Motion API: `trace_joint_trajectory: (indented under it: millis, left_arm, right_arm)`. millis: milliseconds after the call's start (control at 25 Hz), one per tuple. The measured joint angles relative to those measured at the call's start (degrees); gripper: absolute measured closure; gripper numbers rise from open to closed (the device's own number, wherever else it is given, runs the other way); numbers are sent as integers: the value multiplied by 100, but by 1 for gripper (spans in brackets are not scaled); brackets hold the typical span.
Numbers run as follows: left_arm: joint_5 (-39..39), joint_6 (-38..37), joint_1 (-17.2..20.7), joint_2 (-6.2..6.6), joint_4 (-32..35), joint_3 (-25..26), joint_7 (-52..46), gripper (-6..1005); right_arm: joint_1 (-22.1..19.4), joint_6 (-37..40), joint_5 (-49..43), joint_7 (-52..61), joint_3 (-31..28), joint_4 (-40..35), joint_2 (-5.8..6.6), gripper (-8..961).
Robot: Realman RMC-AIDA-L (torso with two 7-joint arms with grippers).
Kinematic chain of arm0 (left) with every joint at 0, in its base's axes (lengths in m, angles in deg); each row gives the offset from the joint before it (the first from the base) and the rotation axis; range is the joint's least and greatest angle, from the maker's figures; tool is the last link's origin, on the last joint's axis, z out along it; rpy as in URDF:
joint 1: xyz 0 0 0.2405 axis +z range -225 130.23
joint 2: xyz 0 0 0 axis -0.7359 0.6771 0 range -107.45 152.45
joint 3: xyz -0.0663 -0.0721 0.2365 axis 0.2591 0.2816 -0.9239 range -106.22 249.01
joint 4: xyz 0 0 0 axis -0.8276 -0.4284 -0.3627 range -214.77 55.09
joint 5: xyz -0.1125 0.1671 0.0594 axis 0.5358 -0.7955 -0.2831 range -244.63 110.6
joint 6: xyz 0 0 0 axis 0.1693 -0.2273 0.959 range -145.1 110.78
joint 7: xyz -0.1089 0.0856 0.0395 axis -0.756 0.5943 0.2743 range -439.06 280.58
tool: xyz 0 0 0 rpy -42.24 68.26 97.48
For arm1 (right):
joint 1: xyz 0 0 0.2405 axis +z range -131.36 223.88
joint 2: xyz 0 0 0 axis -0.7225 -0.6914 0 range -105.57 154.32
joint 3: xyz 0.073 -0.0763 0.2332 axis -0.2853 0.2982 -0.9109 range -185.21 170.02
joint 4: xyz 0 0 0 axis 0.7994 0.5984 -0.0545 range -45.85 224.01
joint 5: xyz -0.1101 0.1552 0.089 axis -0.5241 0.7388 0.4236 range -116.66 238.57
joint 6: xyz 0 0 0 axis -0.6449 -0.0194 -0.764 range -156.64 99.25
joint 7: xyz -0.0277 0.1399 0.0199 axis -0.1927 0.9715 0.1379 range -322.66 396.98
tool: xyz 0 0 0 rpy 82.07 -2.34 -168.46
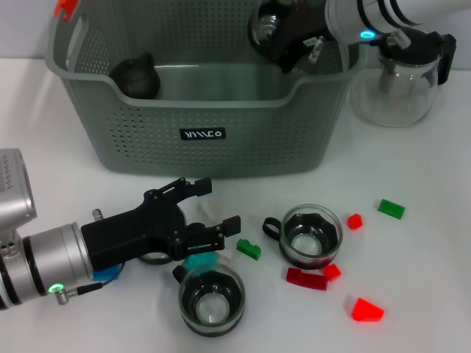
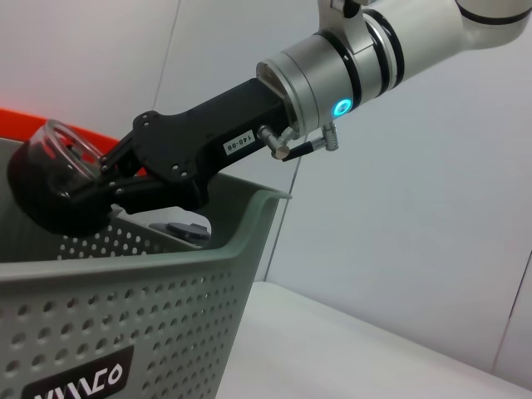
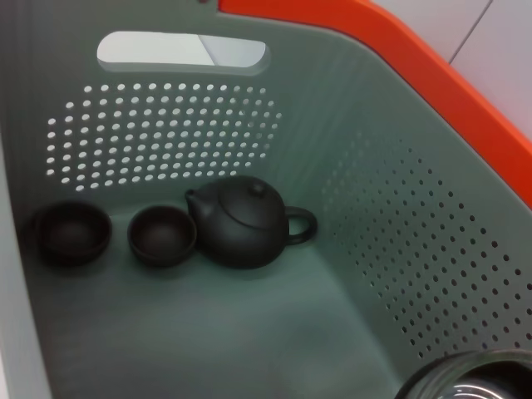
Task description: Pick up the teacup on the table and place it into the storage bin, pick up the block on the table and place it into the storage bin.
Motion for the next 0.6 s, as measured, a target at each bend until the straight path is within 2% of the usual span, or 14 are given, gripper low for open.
trace_joint_trajectory:
  millis: [560,600]
  left_arm:
    - [0,6,28,0,-4,9,4,66]
    - [0,6,30,0,-4,9,3,66]
  right_arm:
    - [-40,154,-8,63,35,-73,-6,859]
    - [-51,154,-8,65,35,-106,-6,815]
